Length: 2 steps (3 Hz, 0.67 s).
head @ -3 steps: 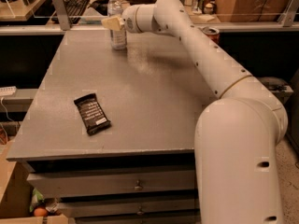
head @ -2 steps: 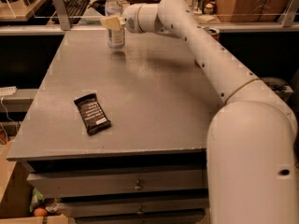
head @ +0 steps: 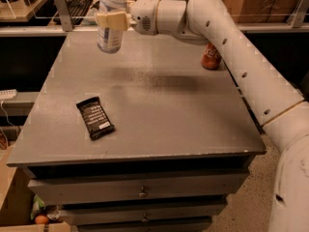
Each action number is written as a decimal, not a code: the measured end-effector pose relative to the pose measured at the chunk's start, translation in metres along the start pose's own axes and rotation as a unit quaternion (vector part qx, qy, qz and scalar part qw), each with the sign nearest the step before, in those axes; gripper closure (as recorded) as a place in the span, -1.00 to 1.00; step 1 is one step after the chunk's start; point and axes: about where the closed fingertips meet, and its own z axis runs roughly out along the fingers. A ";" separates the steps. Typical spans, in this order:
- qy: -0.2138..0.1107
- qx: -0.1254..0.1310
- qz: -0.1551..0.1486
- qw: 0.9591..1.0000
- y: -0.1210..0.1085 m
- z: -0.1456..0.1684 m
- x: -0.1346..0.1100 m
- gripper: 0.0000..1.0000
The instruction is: Move blue plastic bottle near rxbar chocolate
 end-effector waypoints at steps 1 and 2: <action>0.000 0.000 0.000 1.000 0.000 0.000 0.000 1.00; 0.000 -0.035 0.001 0.999 0.027 0.012 0.004 1.00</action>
Offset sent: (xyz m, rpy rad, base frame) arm -0.0270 0.0265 -0.0143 0.0125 0.0196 0.1062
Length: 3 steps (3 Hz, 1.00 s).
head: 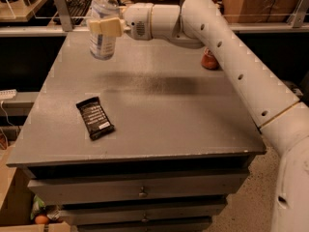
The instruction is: Move blue plastic bottle near rxbar chocolate
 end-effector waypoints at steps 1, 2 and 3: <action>0.015 -0.030 -0.003 0.999 0.033 0.008 0.007 1.00; 0.051 -0.047 -0.002 0.998 0.059 0.004 0.020 1.00; 0.092 -0.064 0.002 0.994 0.078 -0.001 0.039 1.00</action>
Offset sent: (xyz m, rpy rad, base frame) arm -0.0882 0.0069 -0.0387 -0.2018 0.0433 0.1273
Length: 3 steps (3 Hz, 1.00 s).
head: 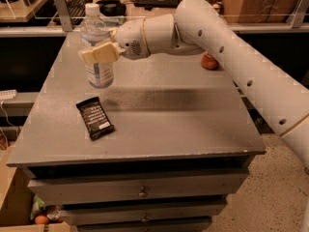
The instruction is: Move blue plastic bottle near rxbar chocolate
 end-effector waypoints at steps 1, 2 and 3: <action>0.039 -0.003 -0.002 0.999 0.011 -0.005 0.019 1.00; 0.059 0.004 -0.014 0.998 0.017 -0.012 0.033 1.00; 0.059 0.012 -0.032 0.998 0.021 -0.018 0.044 0.65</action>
Offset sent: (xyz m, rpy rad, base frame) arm -0.0233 -0.0350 -0.0451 -0.1735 -0.0556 -0.0239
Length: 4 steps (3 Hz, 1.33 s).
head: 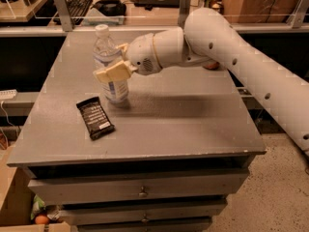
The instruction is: Move blue plastic bottle near rxbar chocolate
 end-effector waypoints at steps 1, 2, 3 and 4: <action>-0.011 0.008 -0.021 1.000 0.002 -0.004 0.009 0.01; -0.015 0.012 -0.026 0.999 0.003 -0.006 0.013 -0.45; -0.018 0.017 -0.020 0.999 0.006 -0.008 0.018 -0.99; -0.020 0.022 -0.017 0.999 0.007 -0.014 0.019 -1.00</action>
Offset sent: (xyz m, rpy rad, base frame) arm -0.0016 -0.0184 -0.0153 0.0359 -0.0746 -0.0224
